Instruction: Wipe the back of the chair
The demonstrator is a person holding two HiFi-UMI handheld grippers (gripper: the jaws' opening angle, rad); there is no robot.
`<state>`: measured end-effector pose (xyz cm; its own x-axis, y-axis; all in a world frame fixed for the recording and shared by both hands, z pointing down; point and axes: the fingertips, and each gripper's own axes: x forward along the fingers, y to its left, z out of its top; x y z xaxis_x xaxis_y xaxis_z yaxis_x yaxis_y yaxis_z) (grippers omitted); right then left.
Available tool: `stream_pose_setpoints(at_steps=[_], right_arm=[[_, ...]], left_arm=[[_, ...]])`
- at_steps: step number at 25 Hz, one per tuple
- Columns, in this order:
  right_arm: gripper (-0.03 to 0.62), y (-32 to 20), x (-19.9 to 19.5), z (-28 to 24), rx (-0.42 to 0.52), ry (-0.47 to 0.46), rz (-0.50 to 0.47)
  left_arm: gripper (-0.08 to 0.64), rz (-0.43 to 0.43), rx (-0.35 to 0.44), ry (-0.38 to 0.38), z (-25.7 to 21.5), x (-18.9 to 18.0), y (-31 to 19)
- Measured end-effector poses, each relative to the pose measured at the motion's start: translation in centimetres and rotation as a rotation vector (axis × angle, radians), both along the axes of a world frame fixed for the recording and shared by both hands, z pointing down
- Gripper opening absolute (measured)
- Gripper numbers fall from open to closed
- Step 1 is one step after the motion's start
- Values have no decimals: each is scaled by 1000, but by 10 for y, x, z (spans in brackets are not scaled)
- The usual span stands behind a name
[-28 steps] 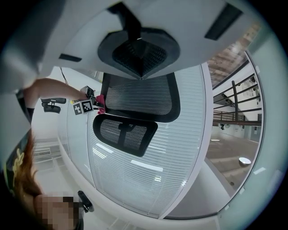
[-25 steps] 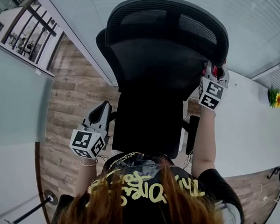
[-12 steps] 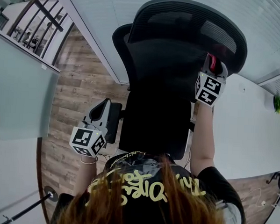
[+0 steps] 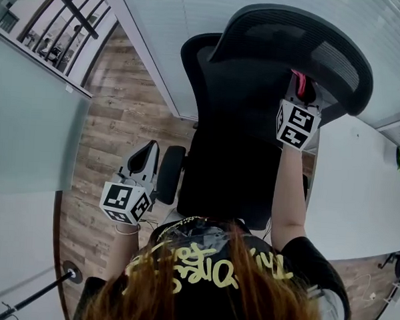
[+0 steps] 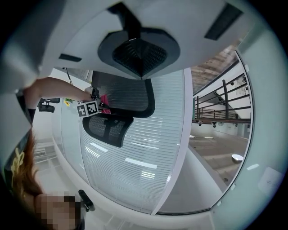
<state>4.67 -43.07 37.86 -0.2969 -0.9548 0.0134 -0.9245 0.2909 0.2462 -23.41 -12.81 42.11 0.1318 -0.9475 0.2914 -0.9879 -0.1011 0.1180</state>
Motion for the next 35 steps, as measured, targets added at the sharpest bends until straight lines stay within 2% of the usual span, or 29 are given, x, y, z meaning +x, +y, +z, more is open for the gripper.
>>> stream_pose_setpoints(at_steps=[4, 15, 35], right_arm=[[71, 1, -22, 1, 4, 23, -29], [71, 6, -71, -9, -5, -17, -87], [71, 24, -157, -16, 9, -13, -222]], left_arm=[[-8, -22, -4, 3, 4, -11, 5], [-8, -71, -13, 13, 9, -37, 25], [-8, -107, -20, 16, 11, -61, 42]])
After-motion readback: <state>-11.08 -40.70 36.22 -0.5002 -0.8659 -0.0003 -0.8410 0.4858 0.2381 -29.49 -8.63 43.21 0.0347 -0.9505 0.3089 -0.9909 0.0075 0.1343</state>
